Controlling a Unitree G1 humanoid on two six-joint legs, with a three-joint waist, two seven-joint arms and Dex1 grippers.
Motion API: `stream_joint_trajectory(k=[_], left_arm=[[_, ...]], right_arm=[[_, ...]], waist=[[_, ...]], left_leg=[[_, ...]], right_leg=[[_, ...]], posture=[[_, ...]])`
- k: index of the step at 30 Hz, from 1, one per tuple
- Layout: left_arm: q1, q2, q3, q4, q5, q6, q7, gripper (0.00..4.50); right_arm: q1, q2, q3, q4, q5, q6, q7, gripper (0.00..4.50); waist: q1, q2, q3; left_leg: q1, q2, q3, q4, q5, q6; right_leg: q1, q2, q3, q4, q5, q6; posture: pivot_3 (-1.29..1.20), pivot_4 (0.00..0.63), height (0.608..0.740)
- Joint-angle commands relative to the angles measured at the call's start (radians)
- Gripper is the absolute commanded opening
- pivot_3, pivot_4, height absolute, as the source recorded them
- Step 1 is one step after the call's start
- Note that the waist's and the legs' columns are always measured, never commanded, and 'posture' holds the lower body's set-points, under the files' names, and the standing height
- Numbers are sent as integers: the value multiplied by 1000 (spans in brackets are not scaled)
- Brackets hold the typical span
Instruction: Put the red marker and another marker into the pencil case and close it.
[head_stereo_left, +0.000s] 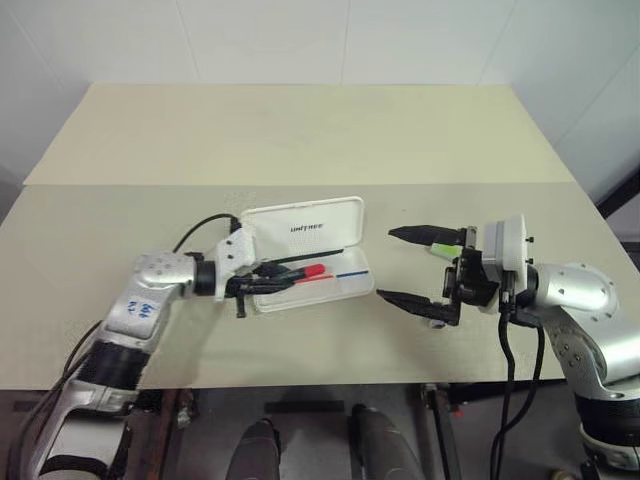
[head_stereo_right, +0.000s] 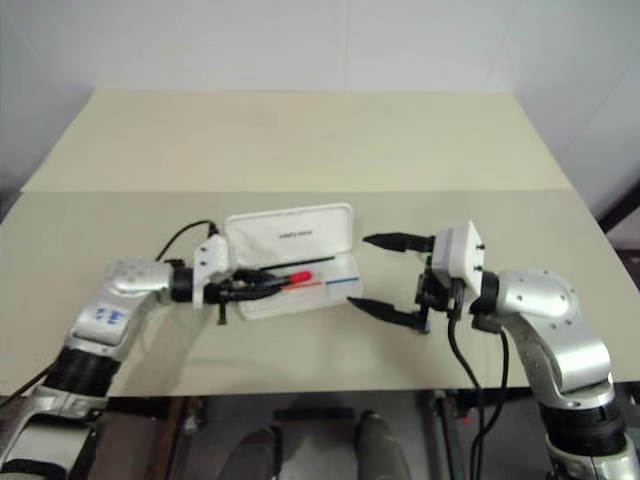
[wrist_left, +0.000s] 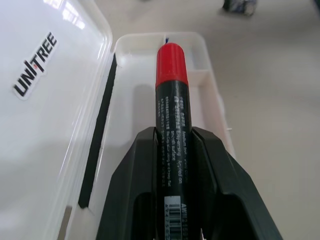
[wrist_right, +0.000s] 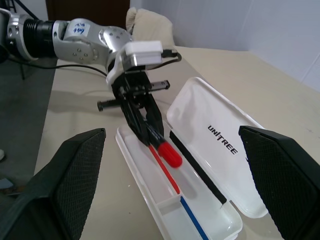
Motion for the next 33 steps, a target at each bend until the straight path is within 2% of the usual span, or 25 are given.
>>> stream_joint_trajectory(k=[1,14,15,22,28,33], left_arm=[[-46,-23,-4,27,36,-42,27,544],[-102,-92,-17,105,84,-76,44,544],[-104,-97,-16,110,94,-88,56,1304],[-93,-105,-13,66,84,-83,44,3587],[-67,-98,9,-49,8,-6,9,3587],[-8,-88,47,-177,-108,71,-31,3587]], right_arm=[[13,-16,-42,-59,28,7,-27,4500],[19,-16,-43,-83,39,18,-64,4500],[18,-16,-42,-83,40,18,-65,4500],[17,-13,-37,-82,42,18,-73,4500],[15,-7,-36,-70,51,23,-76,4500],[11,8,-50,-37,83,43,-87,4500]], waist=[[3,0,0],[16,0,0],[16,0,0],[16,0,0],[16,0,0],[14,0,0]], left_leg=[[0,0,0,0,0,0],[0,0,0,0,0,0],[0,0,0,0,0,0],[0,0,0,0,0,0],[0,0,0,0,0,0],[0,0,0,0,0,0]], right_leg=[[0,0,0,0,0,0],[0,0,0,0,1,1],[0,0,0,0,1,2],[0,0,0,1,2,3],[0,0,0,1,1,3],[0,0,0,1,1,3]], posture=[[0,150,740],[0,150,740],[0,150,740],[0,150,740],[0,150,740],[0,150,740]])
